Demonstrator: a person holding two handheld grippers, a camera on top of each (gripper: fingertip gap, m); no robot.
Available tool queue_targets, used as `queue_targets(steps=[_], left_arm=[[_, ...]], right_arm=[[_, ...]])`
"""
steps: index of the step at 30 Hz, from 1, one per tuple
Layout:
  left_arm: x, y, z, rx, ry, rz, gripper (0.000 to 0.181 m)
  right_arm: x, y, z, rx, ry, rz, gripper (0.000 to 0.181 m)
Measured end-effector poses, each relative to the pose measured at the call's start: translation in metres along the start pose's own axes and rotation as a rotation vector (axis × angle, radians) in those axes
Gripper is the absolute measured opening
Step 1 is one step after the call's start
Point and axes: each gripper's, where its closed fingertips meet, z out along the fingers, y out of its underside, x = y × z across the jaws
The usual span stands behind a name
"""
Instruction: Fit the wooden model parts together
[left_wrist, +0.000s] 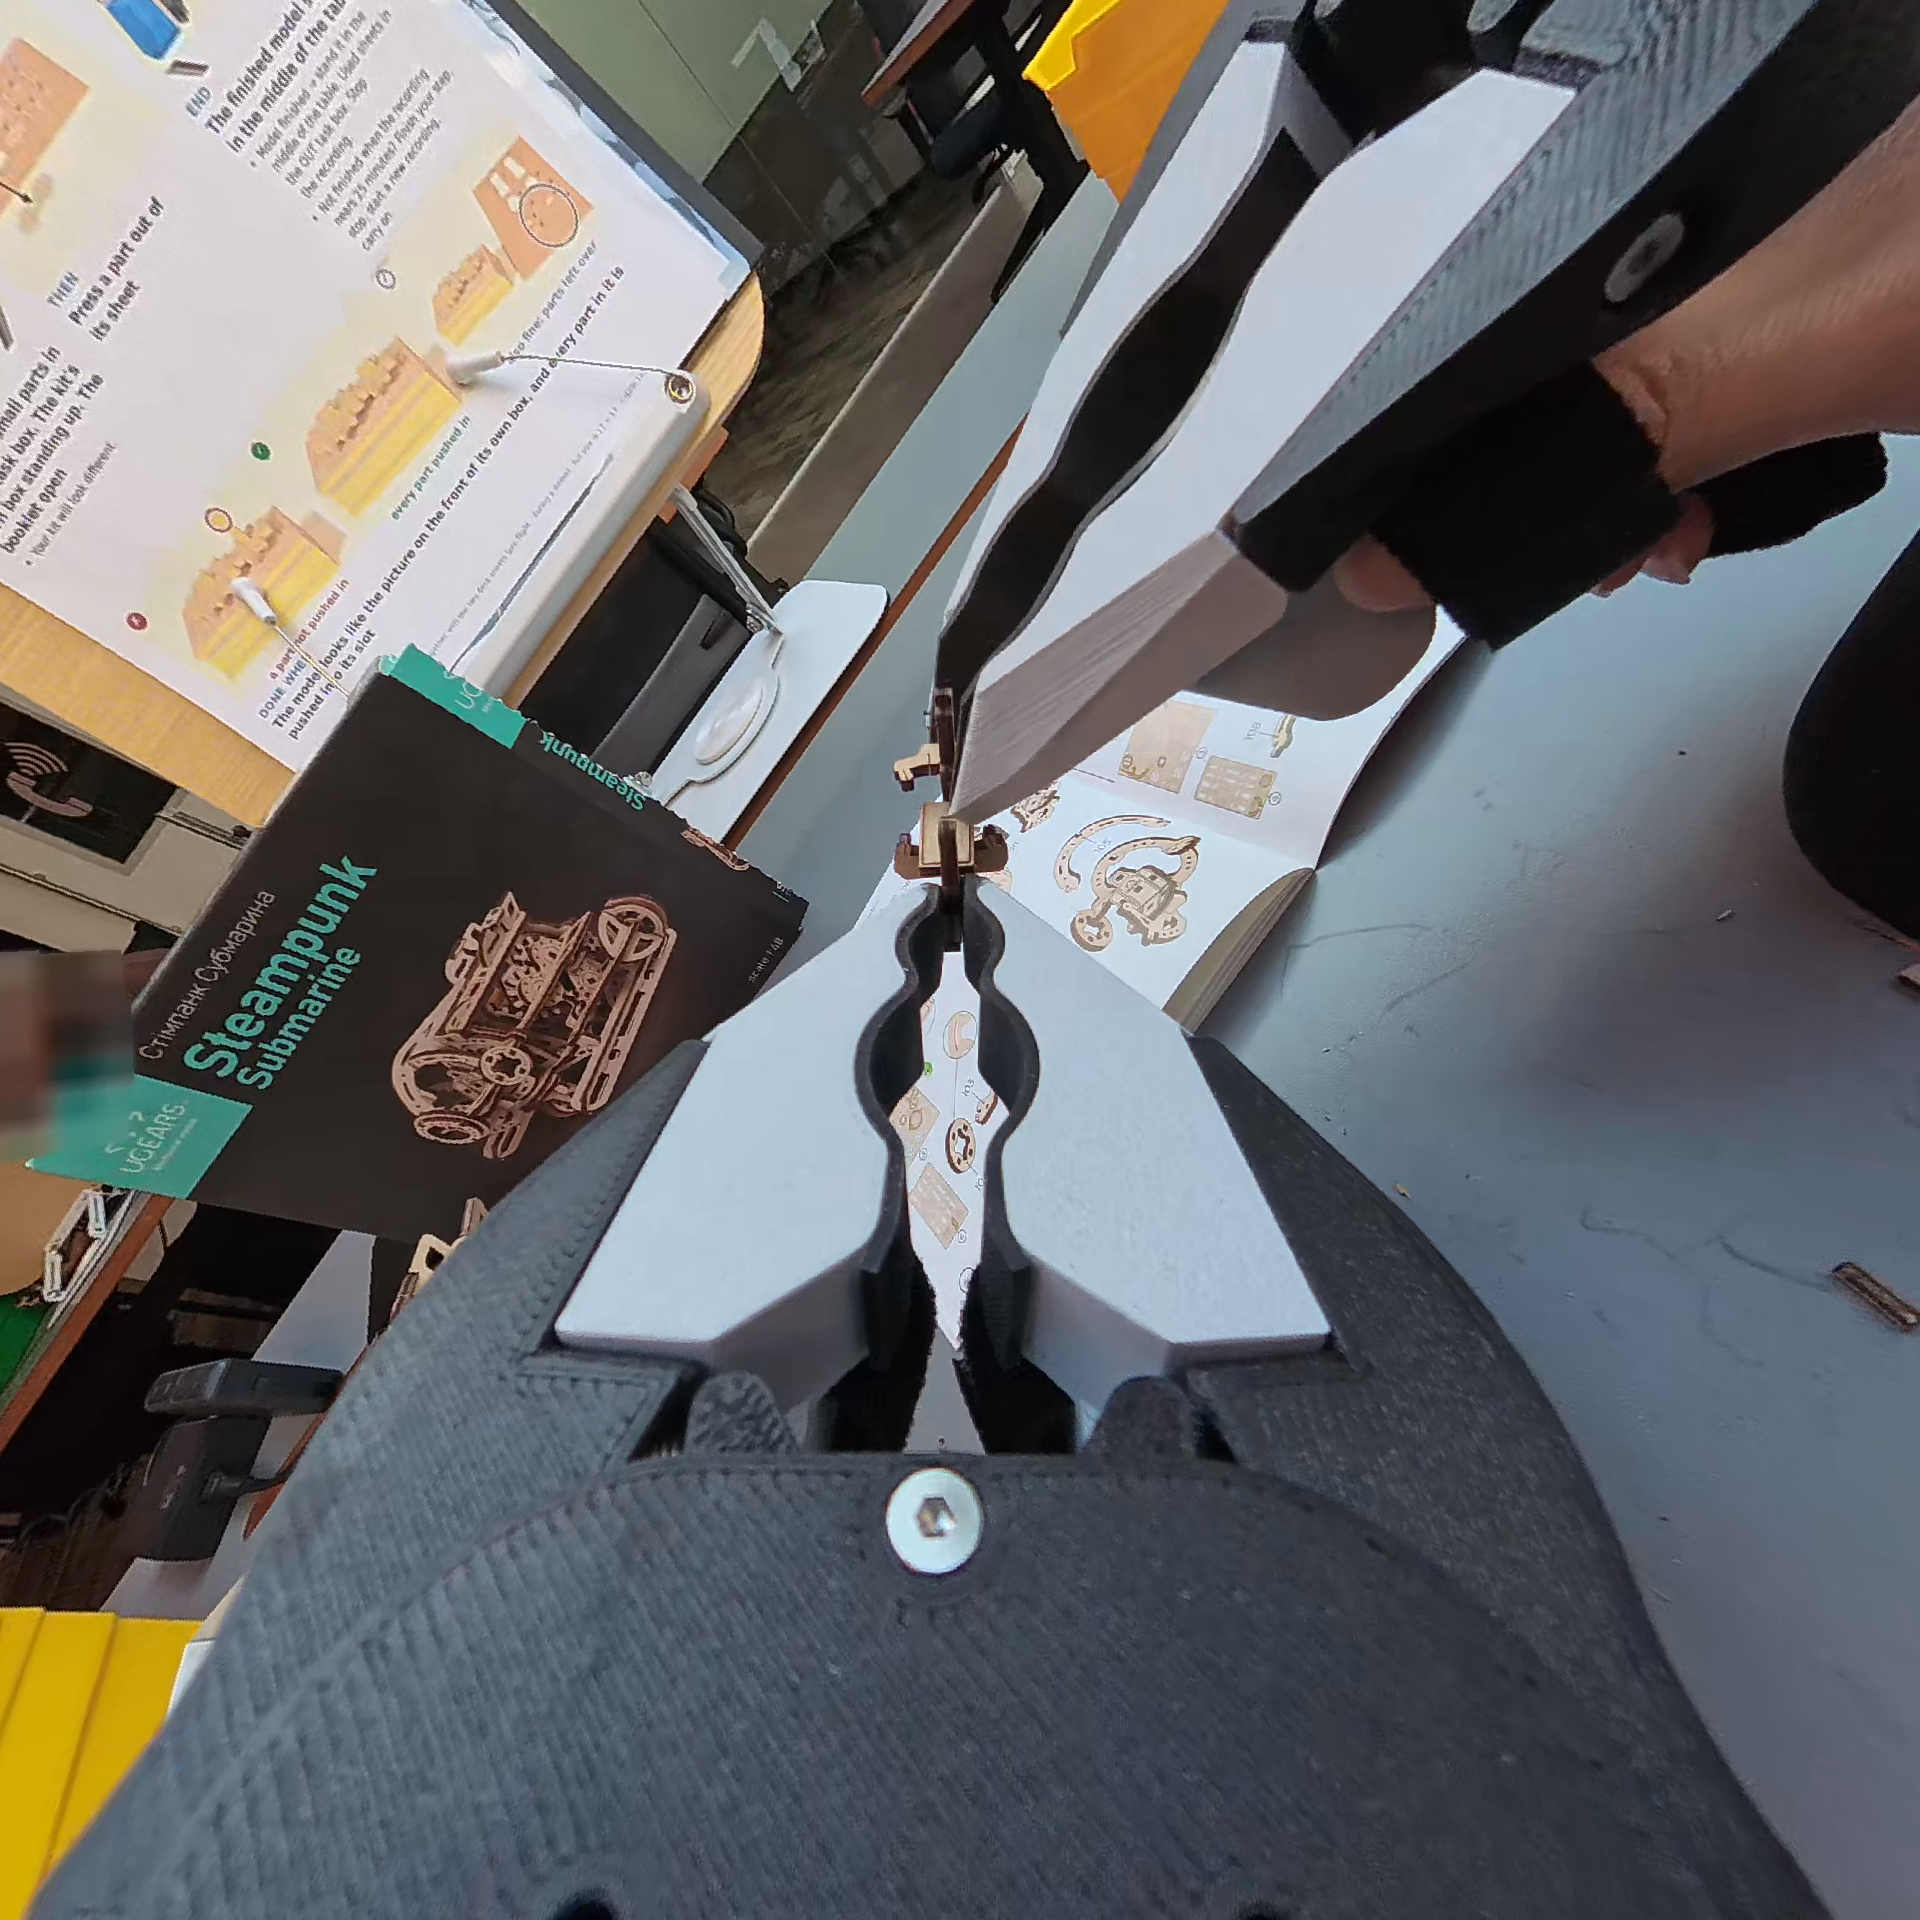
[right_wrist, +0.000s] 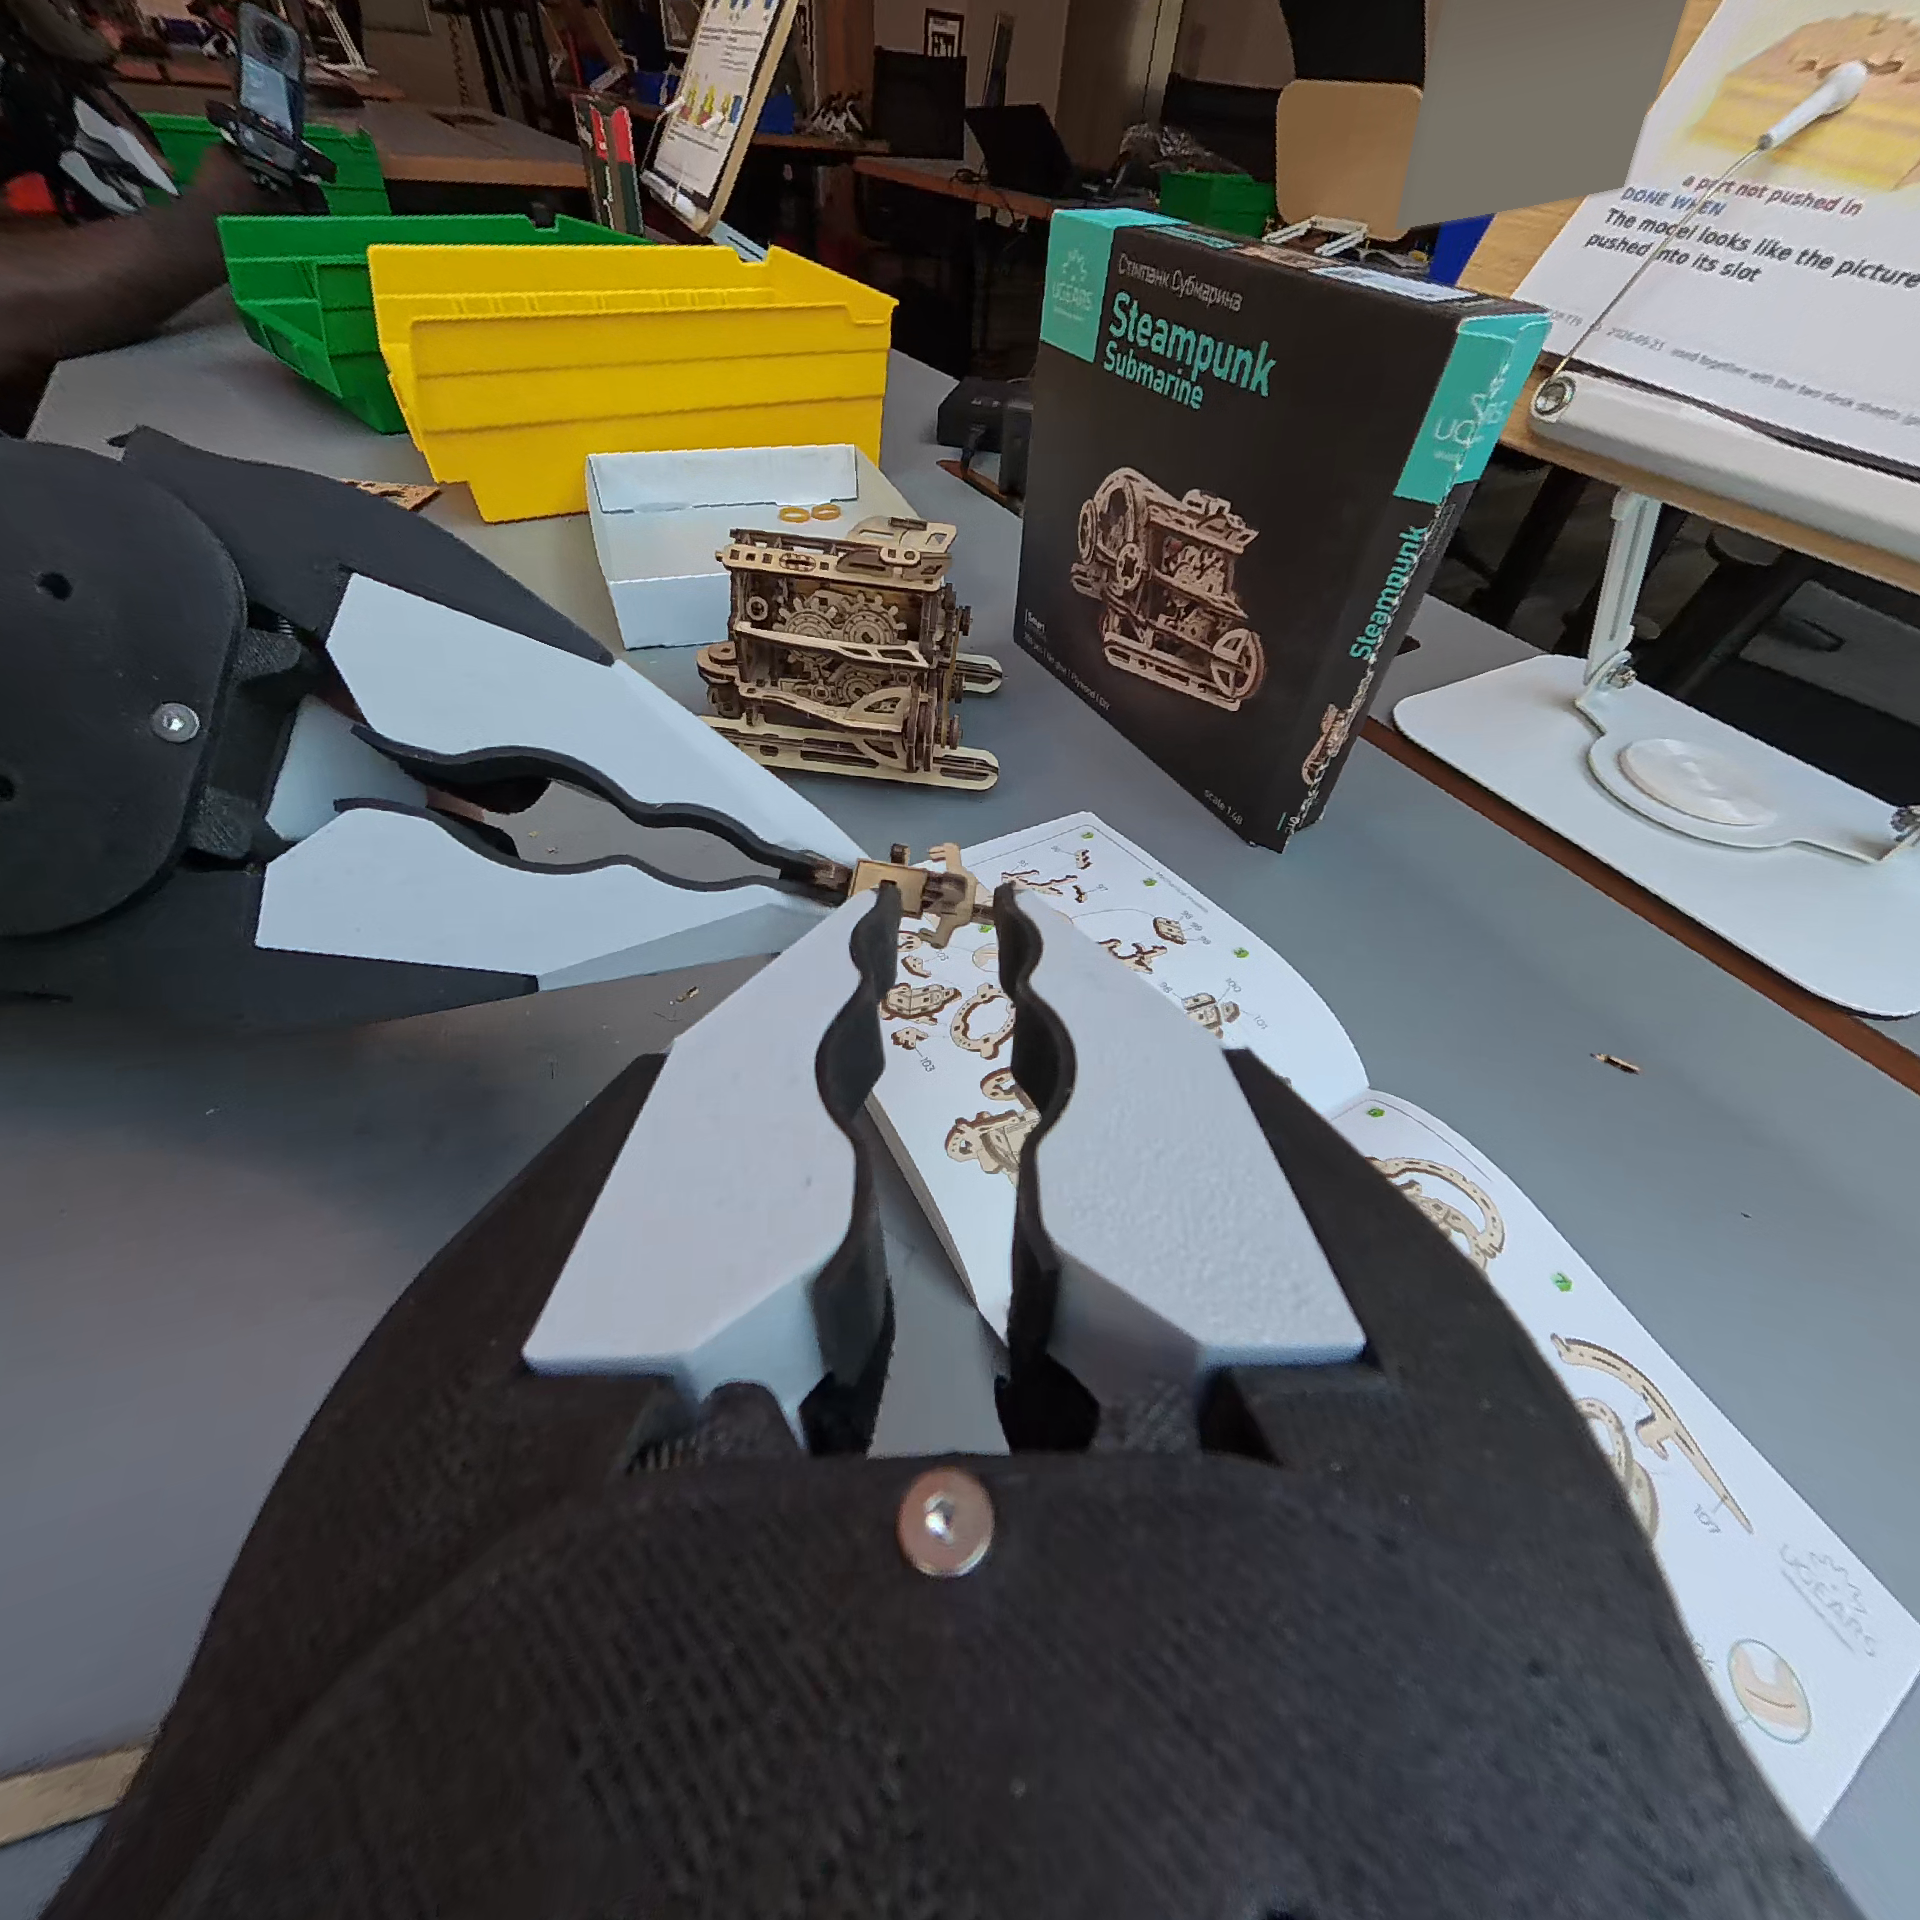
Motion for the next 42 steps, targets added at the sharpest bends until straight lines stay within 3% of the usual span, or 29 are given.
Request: queue_targets(steps=[7, 21, 35, 36, 38, 42], left_arm=[[0.0, -0.001, 0.0, -0.003, -0.009, 0.011, 0.0], [-0.001, -0.004, 0.0, -0.004, -0.048, 0.05, 0.0], [-0.004, -0.004, -0.001, -0.004, -0.063, 0.047, 0.0], [-0.004, -0.004, -0.001, -0.001, -0.059, 0.038, 0.0], [-0.005, -0.002, -0.001, -0.001, -0.044, 0.011, 0.0], [0.001, 0.005, 0.0, 0.008, 0.065, -0.08, 0.0]], right_arm=[[0.001, -0.001, 0.001, -0.004, 0.033, -0.048, 0.008], [0.002, -0.002, -0.001, 0.022, -0.012, 0.06, 0.007], [0.002, -0.004, -0.001, 0.027, -0.012, 0.025, 0.008], [0.003, -0.004, -0.001, 0.031, -0.011, 0.031, 0.012], [0.009, -0.001, -0.001, 0.017, 0.016, 0.025, 0.038], [0.007, -0.006, -0.012, 0.078, -0.051, 0.012, 0.038]])
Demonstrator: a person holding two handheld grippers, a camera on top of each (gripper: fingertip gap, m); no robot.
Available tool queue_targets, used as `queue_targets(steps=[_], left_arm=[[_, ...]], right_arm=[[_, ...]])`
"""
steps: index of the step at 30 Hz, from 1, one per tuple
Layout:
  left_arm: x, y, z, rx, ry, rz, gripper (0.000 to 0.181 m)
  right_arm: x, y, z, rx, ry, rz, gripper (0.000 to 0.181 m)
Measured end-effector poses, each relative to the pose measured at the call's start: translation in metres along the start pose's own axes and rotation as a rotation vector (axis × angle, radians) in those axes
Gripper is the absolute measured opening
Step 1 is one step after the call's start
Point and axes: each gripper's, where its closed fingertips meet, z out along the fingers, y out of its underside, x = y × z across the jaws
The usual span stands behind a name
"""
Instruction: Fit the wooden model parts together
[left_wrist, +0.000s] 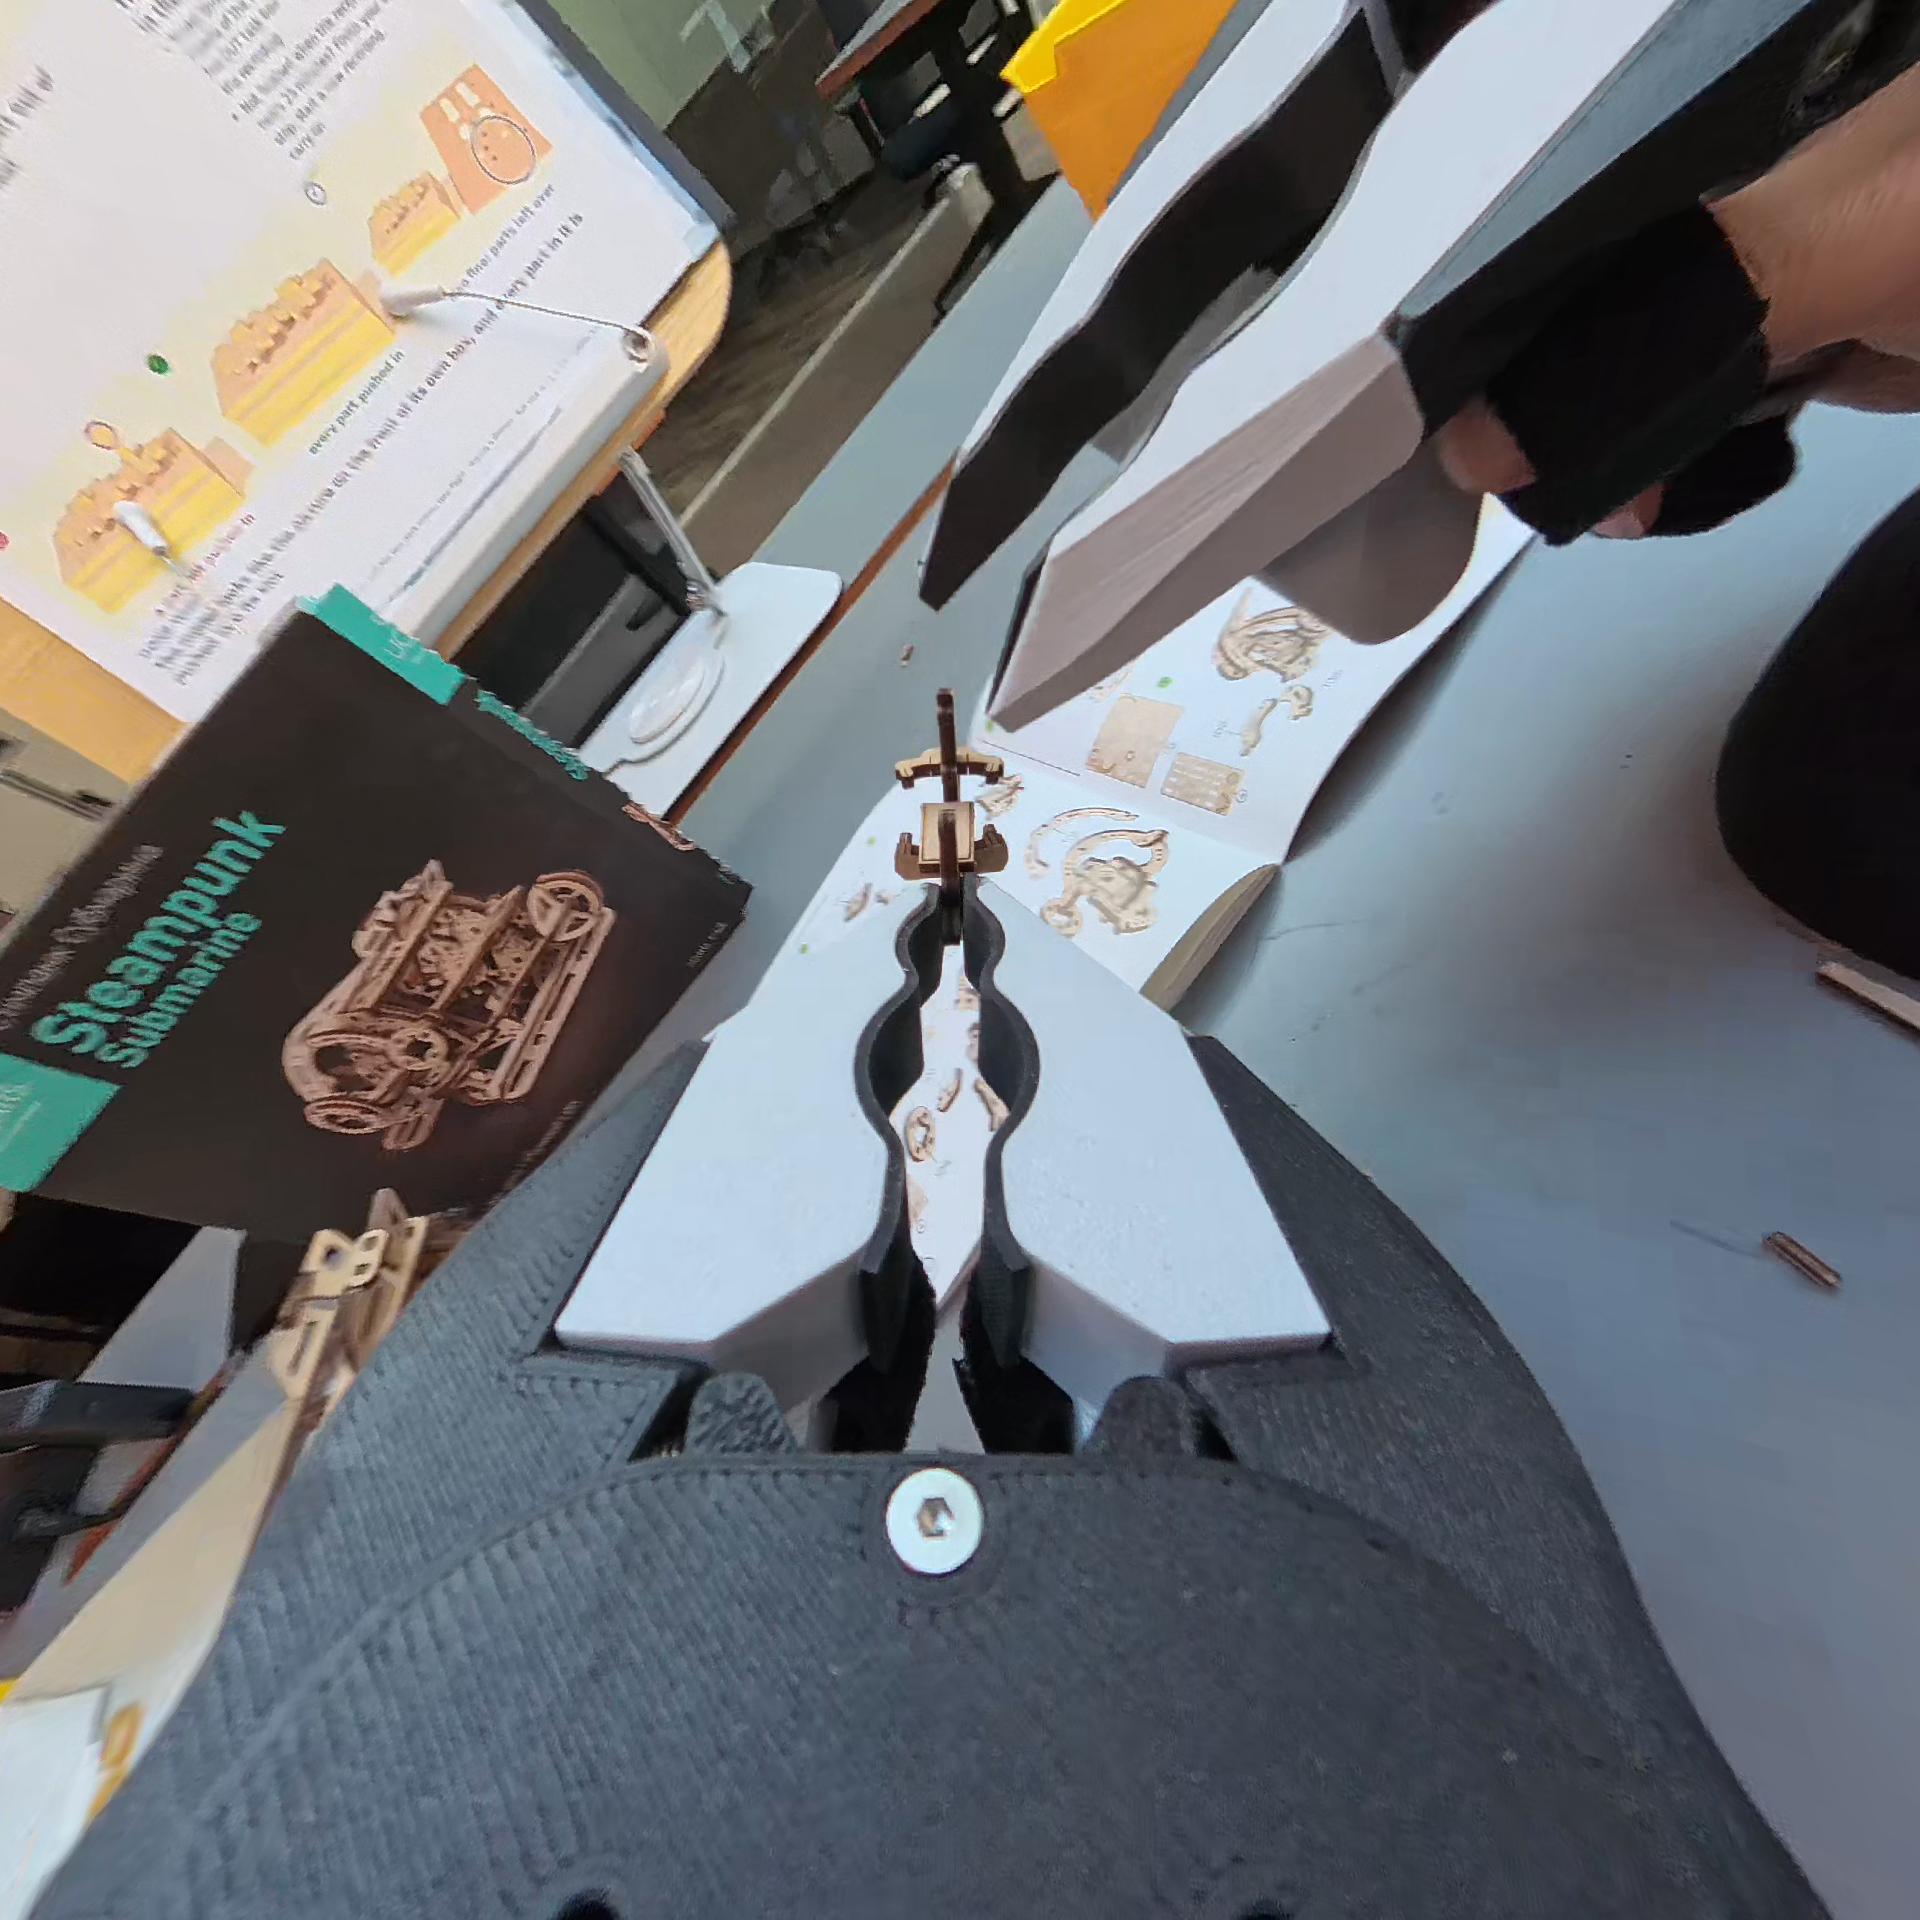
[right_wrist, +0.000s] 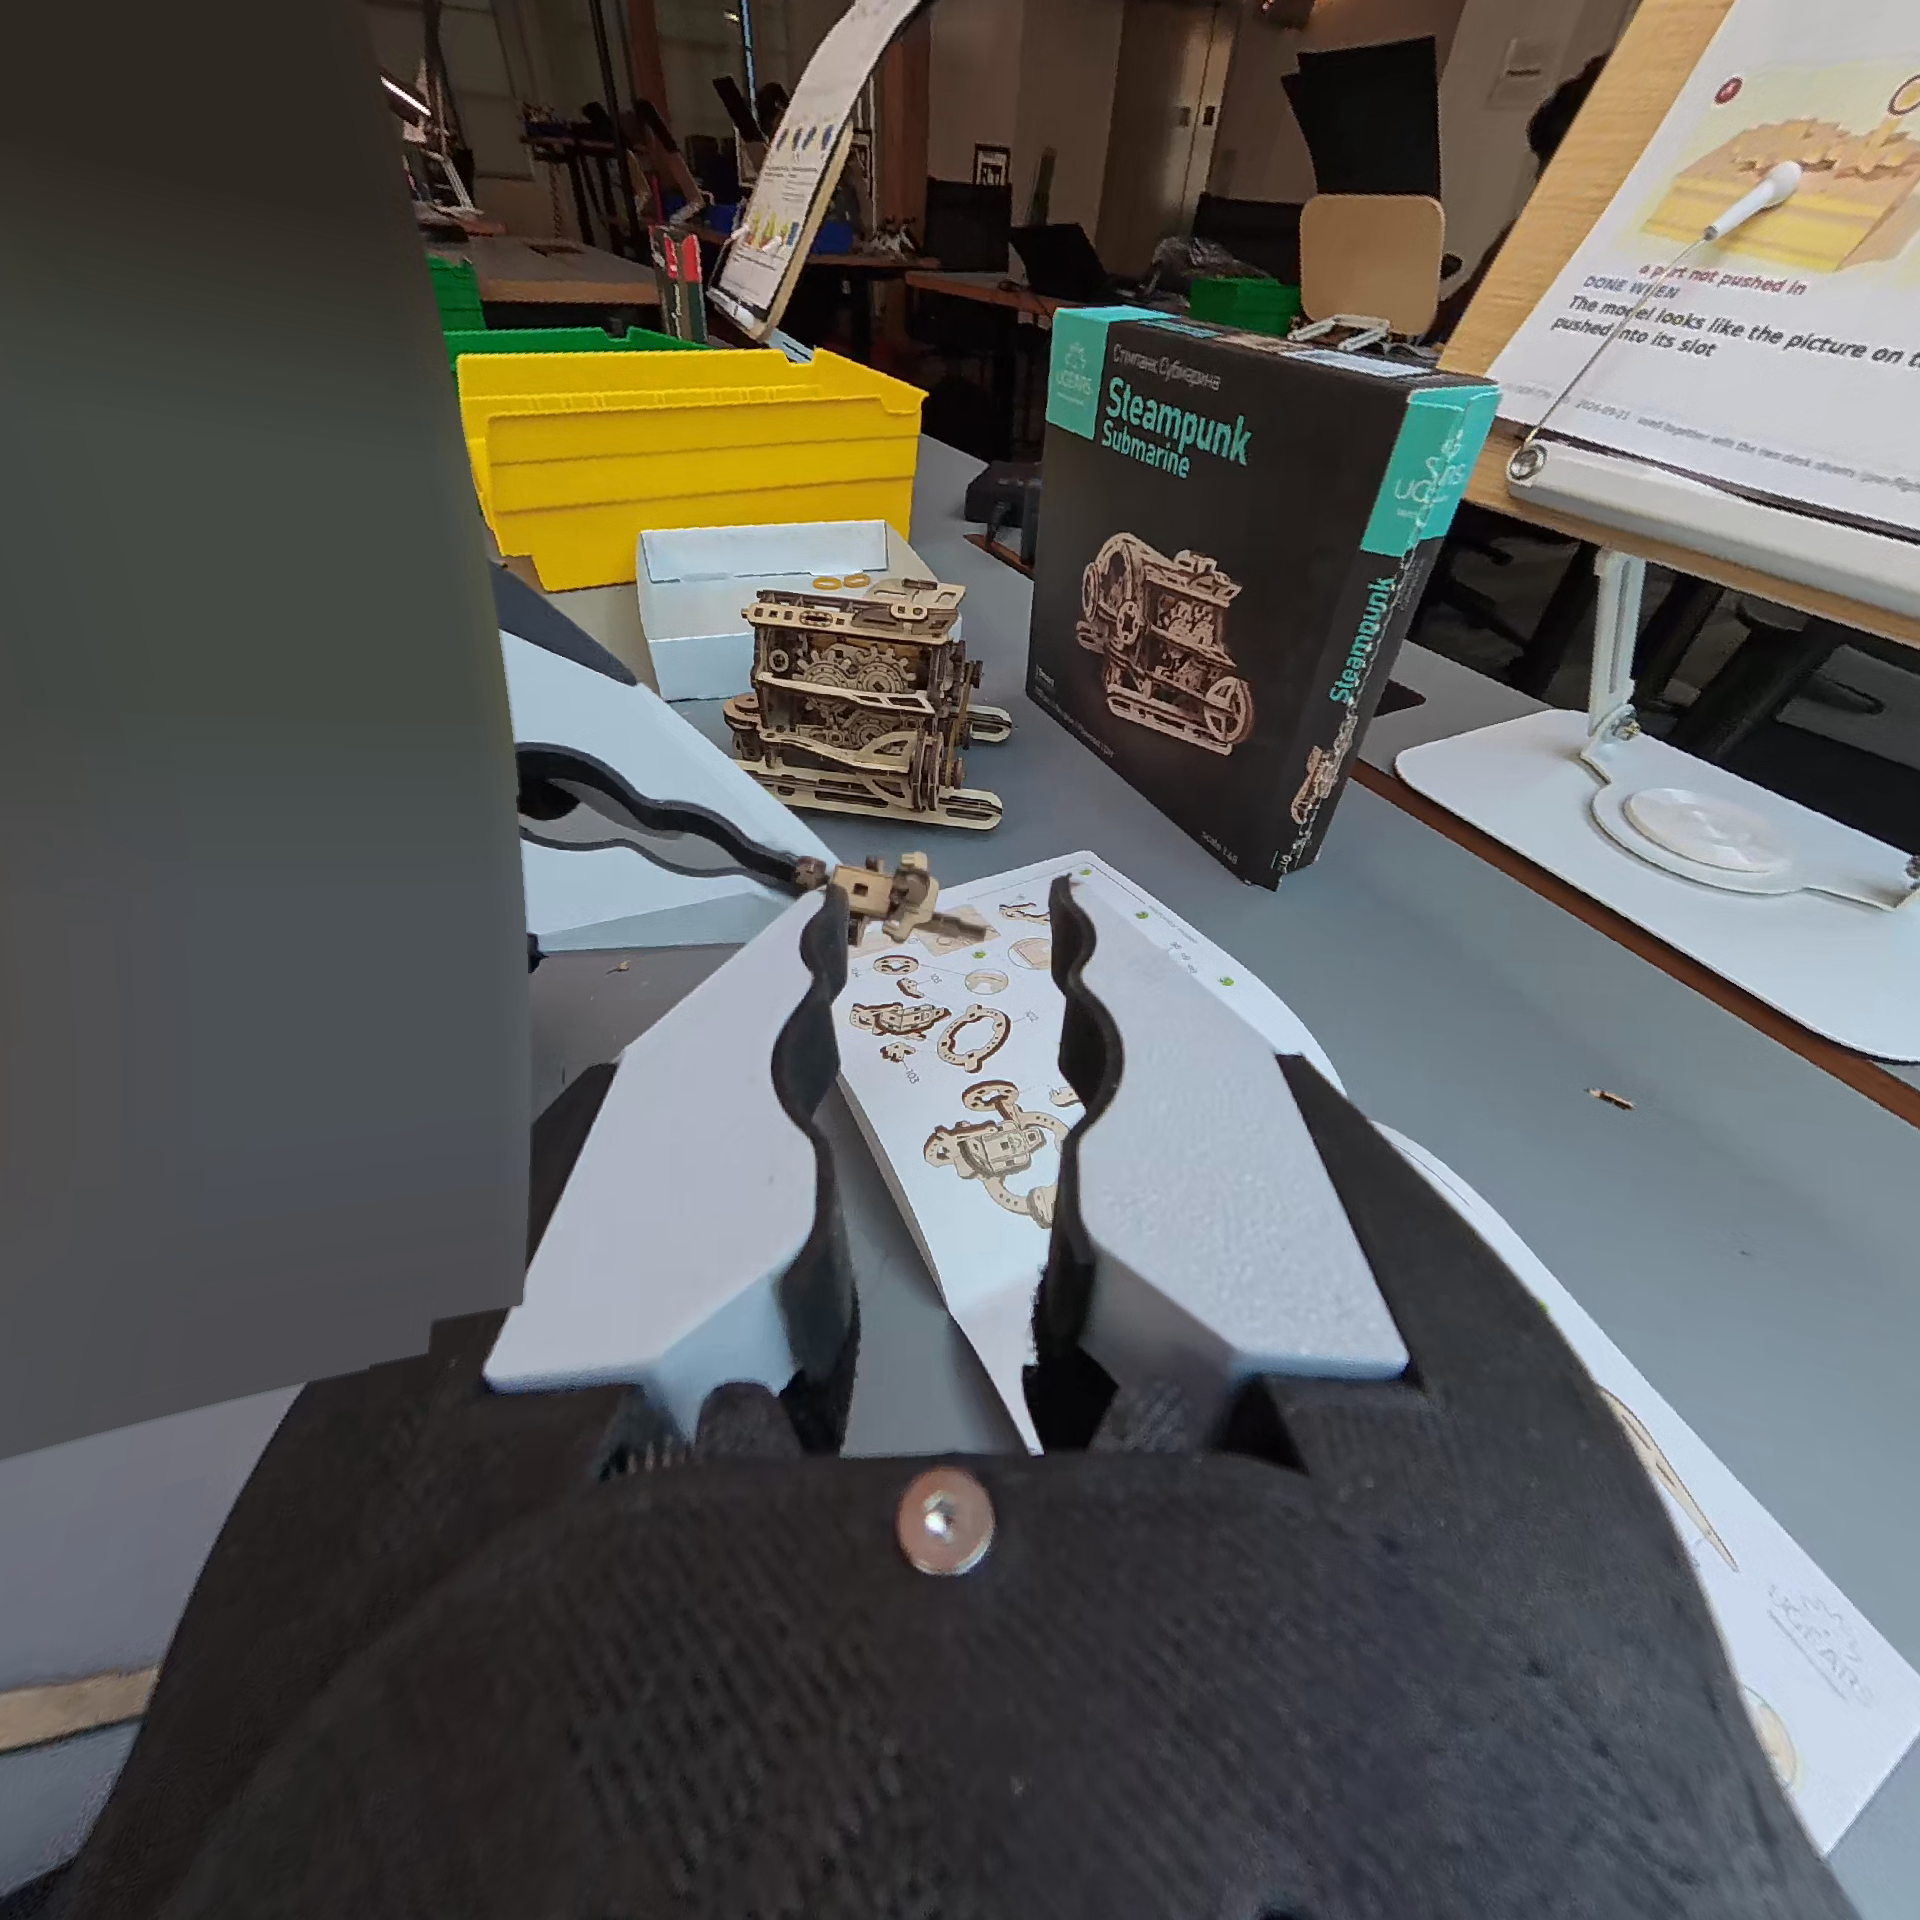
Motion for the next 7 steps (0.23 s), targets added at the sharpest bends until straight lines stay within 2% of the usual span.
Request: queue_targets(steps=[3, 7], left_arm=[[0.013, 0.011, 0.007, -0.031, 0.134, -0.094, 0.0], [0.03, 0.025, 0.014, -0.082, 0.258, -0.198, 0.0]], right_arm=[[0.004, 0.006, -0.009, -0.009, -0.037, -0.039, 0.036], [0.002, 0.035, -0.014, -0.105, -0.15, -0.16, 0.032]])
